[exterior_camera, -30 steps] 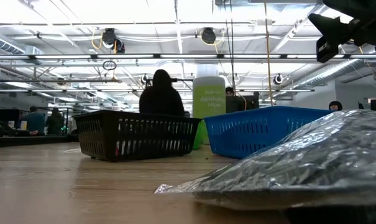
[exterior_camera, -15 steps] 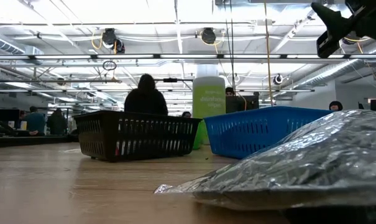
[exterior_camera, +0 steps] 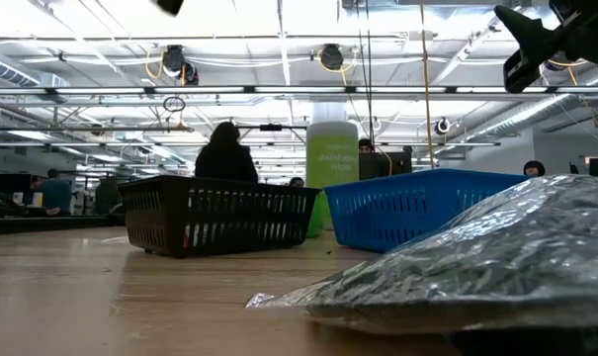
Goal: Pick & Place Travel size toiletries
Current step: Put the left black hairbrush into the blue bin
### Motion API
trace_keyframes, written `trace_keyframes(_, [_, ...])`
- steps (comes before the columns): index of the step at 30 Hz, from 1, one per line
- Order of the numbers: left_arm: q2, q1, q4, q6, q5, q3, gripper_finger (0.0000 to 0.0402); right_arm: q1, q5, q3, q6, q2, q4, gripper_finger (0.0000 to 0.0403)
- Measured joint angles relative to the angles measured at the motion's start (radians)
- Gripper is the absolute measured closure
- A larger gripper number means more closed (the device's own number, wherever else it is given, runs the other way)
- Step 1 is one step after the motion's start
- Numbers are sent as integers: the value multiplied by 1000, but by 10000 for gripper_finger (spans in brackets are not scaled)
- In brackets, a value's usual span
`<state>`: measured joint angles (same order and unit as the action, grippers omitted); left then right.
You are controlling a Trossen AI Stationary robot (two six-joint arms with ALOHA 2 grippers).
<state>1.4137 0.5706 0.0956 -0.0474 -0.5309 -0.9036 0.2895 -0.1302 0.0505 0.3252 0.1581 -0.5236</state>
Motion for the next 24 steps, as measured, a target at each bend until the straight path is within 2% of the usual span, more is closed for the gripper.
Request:
trace_keyframes(5, [-302,-109,215,44,49,284,238,0,0,0,-68,0,45,261])
trace_keyframes(9, [-543,-118,243,54,60,430,238,0,-2,1,-133,21,68,261])
trace_keyframes(12, [-674,-117,268,46,38,527,238,0,-5,31,-136,86,66,261])
trace_keyframes(15, [-760,-118,272,30,4,605,238,24,-10,115,-154,228,96,261])
trace_keyframes(18, [-811,-118,280,11,-43,655,238,79,-56,237,-204,423,120,261])
trace_keyframes(22, [-836,-119,275,-5,-55,695,238,174,-63,429,-279,716,211,261])
trace_keyframes(24, [-840,-119,276,-14,-55,702,238,227,-114,545,-302,852,278,261])
